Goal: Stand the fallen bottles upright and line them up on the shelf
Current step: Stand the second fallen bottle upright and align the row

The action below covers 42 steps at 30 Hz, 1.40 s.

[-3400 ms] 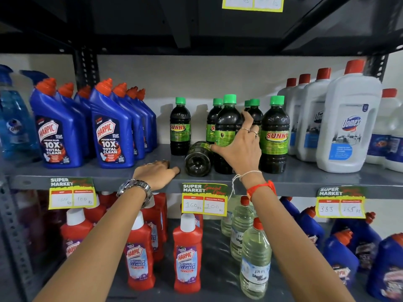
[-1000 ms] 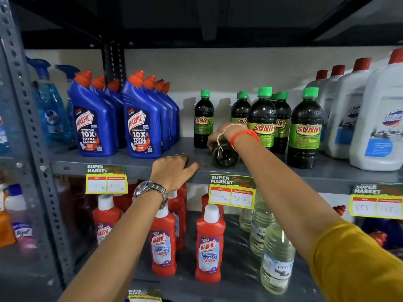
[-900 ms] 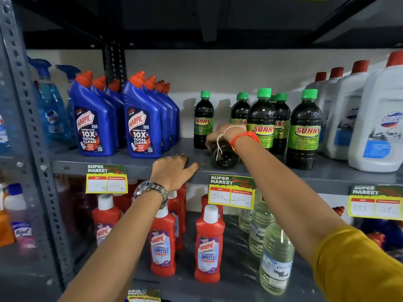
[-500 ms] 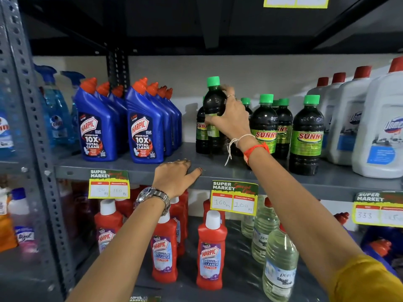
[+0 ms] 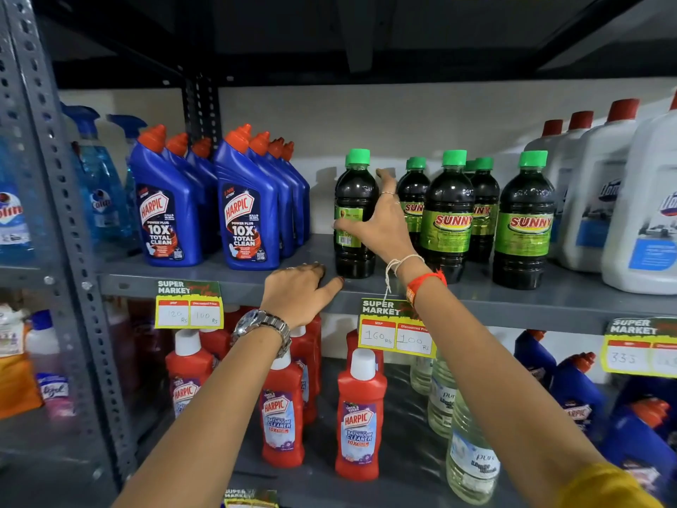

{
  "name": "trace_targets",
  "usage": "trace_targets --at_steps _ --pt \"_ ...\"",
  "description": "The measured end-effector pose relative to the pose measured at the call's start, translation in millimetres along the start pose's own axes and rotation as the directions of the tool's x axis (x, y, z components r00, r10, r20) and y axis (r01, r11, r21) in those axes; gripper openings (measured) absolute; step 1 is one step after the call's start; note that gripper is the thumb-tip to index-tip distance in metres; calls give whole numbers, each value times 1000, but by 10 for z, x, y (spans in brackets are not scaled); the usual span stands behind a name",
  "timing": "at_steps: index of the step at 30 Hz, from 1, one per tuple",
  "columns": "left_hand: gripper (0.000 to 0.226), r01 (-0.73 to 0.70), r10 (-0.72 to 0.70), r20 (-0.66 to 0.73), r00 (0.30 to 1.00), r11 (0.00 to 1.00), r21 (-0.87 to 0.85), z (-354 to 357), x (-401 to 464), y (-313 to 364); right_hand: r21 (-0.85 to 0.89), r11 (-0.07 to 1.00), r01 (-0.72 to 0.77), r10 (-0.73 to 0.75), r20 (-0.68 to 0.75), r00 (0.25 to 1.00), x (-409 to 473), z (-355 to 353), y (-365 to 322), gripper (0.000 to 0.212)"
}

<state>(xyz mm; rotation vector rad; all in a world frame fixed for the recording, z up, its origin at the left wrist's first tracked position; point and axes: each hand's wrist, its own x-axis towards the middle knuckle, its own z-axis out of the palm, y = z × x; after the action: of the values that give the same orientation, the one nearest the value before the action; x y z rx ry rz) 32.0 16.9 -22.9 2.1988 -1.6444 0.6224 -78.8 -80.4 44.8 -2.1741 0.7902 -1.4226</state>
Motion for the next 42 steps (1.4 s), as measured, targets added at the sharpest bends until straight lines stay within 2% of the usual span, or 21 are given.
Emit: trace_targets --at_steps 3,5,8,11,13,15,19,20,21,23,24,25,27,29,36,39,42 --pt "86 -2 2 5 1000 1000 18 -4 -7 6 -140 987 -73 66 -57 996 -85 9 -41 120" --pt "87 -8 8 2 1000 1000 22 -1 -10 5 -188 979 -81 68 -79 995 -142 25 -66 119" --pt "85 17 -17 -7 1000 1000 -17 -15 -14 7 -148 982 -115 109 -47 993 -143 6 -70 114" --pt "98 -26 26 17 1000 1000 6 -25 -23 25 42 954 -295 292 66 954 -35 -65 -12 98" --pt "89 8 -8 18 1000 1000 -18 -22 -20 19 207 895 -395 367 160 916 31 -99 80 80" --pt "74 32 -32 20 999 999 -40 -18 -18 15 359 824 -438 366 252 896 35 -137 155 72" --pt "72 31 -30 29 999 998 -49 -19 -26 27 508 744 -435 306 320 897 8 -188 232 69" --pt "71 30 -29 27 999 998 -48 -21 -27 25 505 749 -429 308 309 900 12 -176 234 74" --pt "70 29 -28 26 999 999 -46 -24 -29 26 433 807 -403 313 265 912 13 -151 222 84" --pt "63 30 -28 26 999 998 -49 -35 -33 35 174 932 -319 299 134 945 -22 -90 160 112" --pt "61 32 -31 26 999 998 -56 -43 -35 41 90 953 -290 283 79 956 -40 -61 145 123" --pt "59 34 -33 25 999 997 -62 -49 -38 45 50 962 -267 265 45 963 -50 -40 136 125" --pt "60 39 -37 24 999 997 -65 -54 -43 49 26 970 -240 240 16 971 -37 -20 141 111" --pt "66 45 -44 29 999 997 -61 -57 -46 45 42 968 -248 247 26 969 -5 -36 162 106" --pt "58 46 -45 33 998 998 -50 -87 -58 68 163 949 -268 243 159 957 43 -121 217 80" --pt "58 52 -51 34 998 997 -48 -87 -69 79 99 971 -218 199 170 965 -10 -115 189 88" --pt "57 53 -52 21 998 998 -39 -90 -69 82 -119 987 -108 119 95 988 -77 -51 165 106"
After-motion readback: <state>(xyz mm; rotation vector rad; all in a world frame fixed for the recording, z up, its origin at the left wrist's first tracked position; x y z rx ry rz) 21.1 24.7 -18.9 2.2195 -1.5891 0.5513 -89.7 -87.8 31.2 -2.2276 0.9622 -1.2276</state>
